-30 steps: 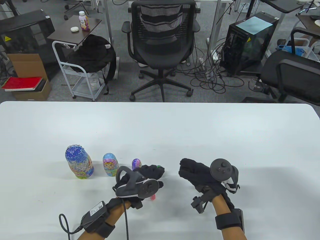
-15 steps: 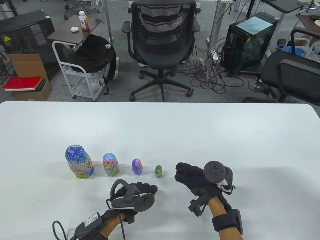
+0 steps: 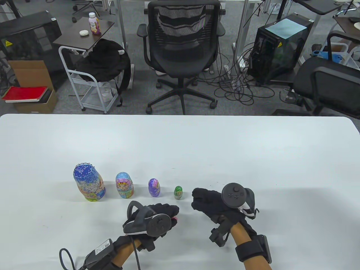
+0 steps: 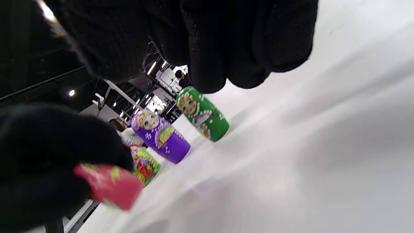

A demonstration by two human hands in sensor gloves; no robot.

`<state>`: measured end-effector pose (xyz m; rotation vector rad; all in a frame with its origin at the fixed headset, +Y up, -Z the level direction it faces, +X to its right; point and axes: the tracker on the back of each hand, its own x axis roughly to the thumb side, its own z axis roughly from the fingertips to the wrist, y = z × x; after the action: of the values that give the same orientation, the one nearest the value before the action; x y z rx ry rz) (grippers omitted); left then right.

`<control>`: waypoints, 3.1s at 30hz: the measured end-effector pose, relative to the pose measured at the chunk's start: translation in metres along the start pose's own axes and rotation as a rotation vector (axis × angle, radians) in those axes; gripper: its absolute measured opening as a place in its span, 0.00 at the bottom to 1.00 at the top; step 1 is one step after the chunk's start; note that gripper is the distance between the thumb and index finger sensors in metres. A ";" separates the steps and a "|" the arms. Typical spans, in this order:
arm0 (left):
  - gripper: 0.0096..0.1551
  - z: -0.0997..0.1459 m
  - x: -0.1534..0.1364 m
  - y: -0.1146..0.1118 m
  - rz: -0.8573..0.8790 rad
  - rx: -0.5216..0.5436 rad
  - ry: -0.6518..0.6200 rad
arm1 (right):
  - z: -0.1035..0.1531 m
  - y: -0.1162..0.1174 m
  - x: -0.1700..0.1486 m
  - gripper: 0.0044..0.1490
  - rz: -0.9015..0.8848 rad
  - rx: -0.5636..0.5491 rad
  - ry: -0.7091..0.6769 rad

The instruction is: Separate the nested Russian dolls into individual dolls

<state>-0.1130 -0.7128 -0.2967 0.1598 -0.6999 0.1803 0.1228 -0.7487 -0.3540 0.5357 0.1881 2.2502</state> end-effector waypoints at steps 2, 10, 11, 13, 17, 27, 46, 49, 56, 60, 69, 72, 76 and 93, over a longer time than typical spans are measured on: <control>0.26 0.004 -0.002 0.009 0.034 0.042 0.006 | -0.002 0.012 0.005 0.40 0.009 0.058 -0.018; 0.25 0.014 -0.008 0.018 0.079 0.078 0.019 | -0.003 0.054 0.032 0.41 0.023 0.178 -0.107; 0.25 0.015 -0.008 0.017 0.081 0.077 0.021 | -0.003 0.057 0.034 0.41 0.027 0.182 -0.112; 0.25 0.016 -0.009 0.016 0.088 0.076 0.024 | -0.002 0.061 0.038 0.41 0.050 0.171 -0.121; 0.26 0.017 -0.009 0.016 0.116 0.087 0.030 | 0.000 0.061 0.042 0.42 0.044 0.095 -0.147; 0.26 0.019 -0.008 0.013 0.174 0.090 0.038 | 0.004 0.059 0.044 0.39 0.033 0.060 -0.176; 0.22 0.026 -0.011 0.029 0.255 0.091 -0.071 | -0.003 0.058 0.041 0.39 -0.215 0.271 -0.193; 0.22 0.028 -0.009 0.032 0.211 0.099 -0.078 | -0.003 0.058 0.041 0.39 -0.213 0.258 -0.192; 0.23 0.036 -0.007 0.047 0.095 0.158 -0.058 | -0.003 0.051 0.035 0.38 -0.220 0.193 -0.179; 0.23 0.040 -0.012 0.054 0.043 0.162 -0.011 | -0.003 0.048 0.033 0.39 -0.217 0.169 -0.168; 0.25 0.033 -0.030 0.027 -0.164 -0.155 0.134 | -0.002 0.044 0.031 0.39 -0.212 0.138 -0.166; 0.26 0.032 -0.036 0.017 -0.189 -0.204 0.157 | -0.002 0.043 0.030 0.39 -0.217 0.134 -0.168; 0.27 0.031 -0.040 0.010 -0.212 -0.237 0.176 | -0.002 0.043 0.030 0.39 -0.214 0.133 -0.169; 0.26 0.026 -0.033 -0.023 -0.362 -0.372 0.134 | -0.002 0.042 0.030 0.39 -0.203 0.131 -0.177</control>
<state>-0.1496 -0.7440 -0.3004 -0.0829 -0.5494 -0.2830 0.0758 -0.7547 -0.3337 0.7481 0.2877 1.9915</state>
